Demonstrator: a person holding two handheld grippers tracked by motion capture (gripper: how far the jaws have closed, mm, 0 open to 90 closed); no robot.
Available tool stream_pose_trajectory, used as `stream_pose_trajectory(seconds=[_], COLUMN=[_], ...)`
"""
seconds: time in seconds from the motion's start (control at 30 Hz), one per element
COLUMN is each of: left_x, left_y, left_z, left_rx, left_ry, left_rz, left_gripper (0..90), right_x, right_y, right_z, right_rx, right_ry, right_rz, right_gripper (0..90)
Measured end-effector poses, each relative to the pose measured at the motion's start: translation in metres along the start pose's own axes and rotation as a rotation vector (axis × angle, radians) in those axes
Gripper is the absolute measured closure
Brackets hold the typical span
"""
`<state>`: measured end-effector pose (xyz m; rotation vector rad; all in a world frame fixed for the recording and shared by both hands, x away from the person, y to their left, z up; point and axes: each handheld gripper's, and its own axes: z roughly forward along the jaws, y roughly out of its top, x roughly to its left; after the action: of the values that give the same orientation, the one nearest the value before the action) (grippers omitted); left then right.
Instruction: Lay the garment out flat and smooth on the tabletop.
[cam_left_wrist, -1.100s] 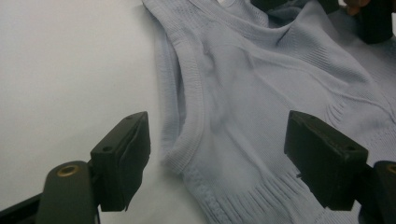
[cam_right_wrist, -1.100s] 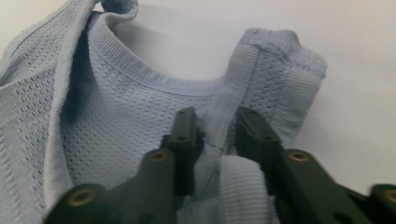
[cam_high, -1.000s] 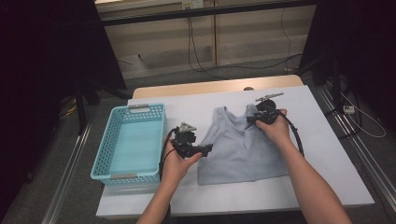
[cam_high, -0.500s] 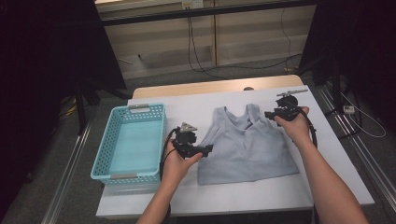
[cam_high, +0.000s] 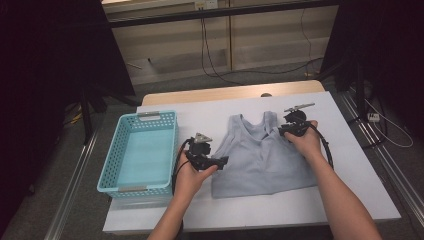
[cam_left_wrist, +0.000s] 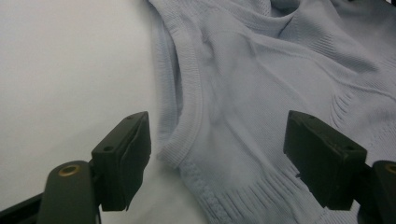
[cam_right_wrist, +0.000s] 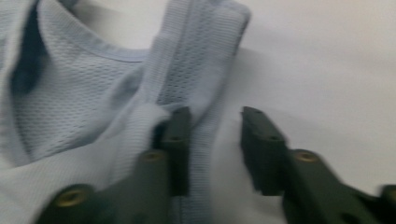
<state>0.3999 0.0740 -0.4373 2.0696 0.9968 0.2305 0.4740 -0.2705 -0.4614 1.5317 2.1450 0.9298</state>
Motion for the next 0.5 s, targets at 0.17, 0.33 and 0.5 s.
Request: stream_pose_trajectory(seconds=[0.17,0.33,0.5], left_x=[0.0,-0.001,-0.001], left_y=[0.001,-0.001,0.0], left_z=[-0.001,0.0,0.0], left_rx=[-0.006,-0.001,-0.001], left_ry=[0.006,0.004,0.0], left_rz=[0.001,0.0,0.007], left_gripper=[23.7,23.7,23.8], right_x=[0.004,-0.002,-0.015], right_y=[0.001,0.0,0.0], right_z=[-0.002,-0.01,-0.021], right_rx=[0.006,-0.026,-0.049], right_ry=[0.022,-0.035,-0.076], right_rz=[-0.019,-0.029,-0.001], right_gripper=[90.0,90.0,90.0])
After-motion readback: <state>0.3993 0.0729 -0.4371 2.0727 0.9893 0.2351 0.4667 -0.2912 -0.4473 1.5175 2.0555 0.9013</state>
